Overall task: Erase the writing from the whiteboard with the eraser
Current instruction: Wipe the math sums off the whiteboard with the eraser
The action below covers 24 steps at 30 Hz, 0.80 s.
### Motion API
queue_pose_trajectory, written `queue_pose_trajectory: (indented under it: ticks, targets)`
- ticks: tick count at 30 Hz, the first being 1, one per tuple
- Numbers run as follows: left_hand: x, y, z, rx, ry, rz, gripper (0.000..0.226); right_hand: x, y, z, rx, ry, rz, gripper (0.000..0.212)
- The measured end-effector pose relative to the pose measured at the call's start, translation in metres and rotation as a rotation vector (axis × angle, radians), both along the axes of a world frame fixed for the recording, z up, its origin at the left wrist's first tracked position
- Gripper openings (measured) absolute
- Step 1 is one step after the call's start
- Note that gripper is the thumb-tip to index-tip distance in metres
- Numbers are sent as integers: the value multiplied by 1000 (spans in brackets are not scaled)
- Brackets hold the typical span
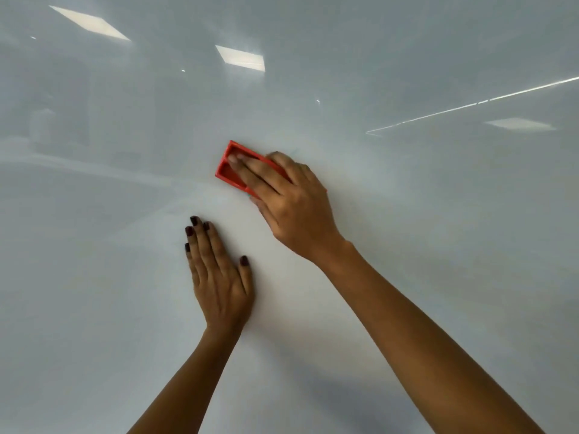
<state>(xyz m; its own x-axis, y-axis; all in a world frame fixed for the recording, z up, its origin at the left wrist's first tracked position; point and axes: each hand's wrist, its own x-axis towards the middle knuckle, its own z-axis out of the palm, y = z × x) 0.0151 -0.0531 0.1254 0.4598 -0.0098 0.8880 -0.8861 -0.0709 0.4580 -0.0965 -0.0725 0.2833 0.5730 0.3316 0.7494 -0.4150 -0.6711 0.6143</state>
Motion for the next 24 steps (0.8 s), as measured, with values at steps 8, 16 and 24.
queue_pose_trajectory:
  ticks: [8,16,24]
  targets:
    - [18,7,-12,51,-136,77,65,20,5,30,207,-613,14,46]
    - [20,7,-16,51,-145,88,63,15,1,-55,-8,-155,21,53]
    - [19,6,-17,43,-150,94,64,-22,-17,-15,377,-889,-29,47]
